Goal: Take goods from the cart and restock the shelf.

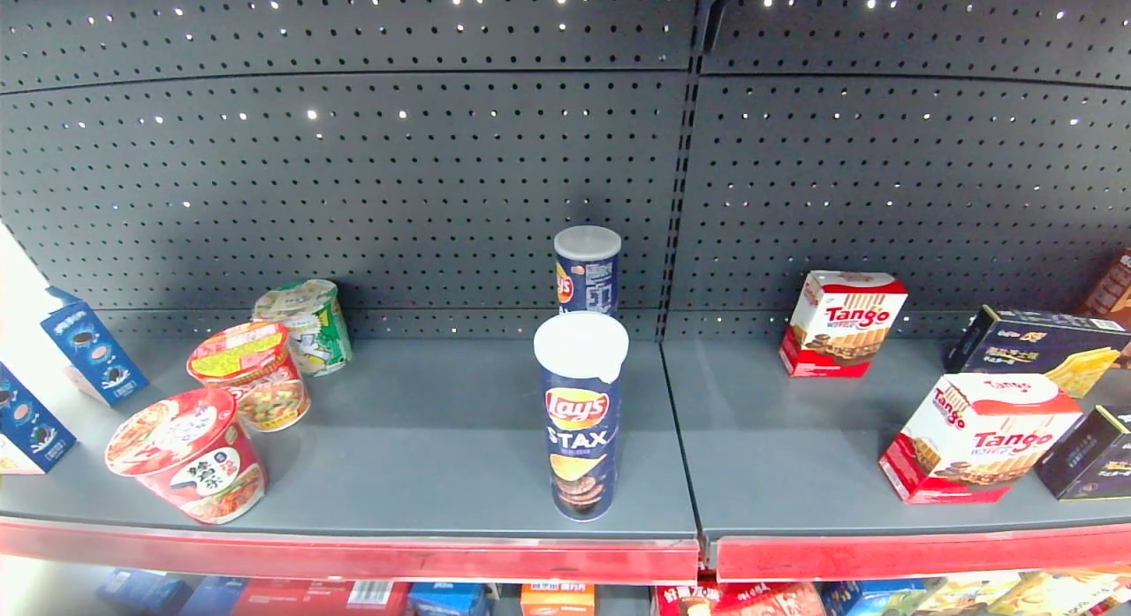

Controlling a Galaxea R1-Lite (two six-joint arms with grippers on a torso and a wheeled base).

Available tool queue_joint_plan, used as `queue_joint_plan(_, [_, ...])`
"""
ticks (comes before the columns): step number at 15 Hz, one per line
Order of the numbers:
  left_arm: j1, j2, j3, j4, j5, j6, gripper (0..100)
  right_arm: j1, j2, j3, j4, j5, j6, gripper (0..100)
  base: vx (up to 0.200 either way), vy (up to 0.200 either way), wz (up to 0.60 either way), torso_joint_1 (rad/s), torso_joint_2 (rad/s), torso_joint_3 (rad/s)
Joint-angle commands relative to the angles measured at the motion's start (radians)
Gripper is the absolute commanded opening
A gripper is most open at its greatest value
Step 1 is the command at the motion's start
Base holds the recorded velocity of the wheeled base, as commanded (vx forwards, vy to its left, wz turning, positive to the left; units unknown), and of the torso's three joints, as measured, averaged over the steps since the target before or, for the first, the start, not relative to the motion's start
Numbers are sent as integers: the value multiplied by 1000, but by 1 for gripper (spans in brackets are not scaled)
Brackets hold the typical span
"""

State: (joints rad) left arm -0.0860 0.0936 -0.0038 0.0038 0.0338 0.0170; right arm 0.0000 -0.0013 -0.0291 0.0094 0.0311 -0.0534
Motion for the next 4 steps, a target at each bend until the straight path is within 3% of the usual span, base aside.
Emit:
queue_joint_plan(1, [0, 3, 1, -1, 1, -2, 100, 0, 1, 0, 0, 1, -2, 100, 0, 0, 0, 0, 0, 0])
queue_joint_plan(4, [0, 3, -1, 1, 1, 0, 100, 0, 1, 0, -2, 1, -2, 100, 0, 0, 0, 0, 0, 0])
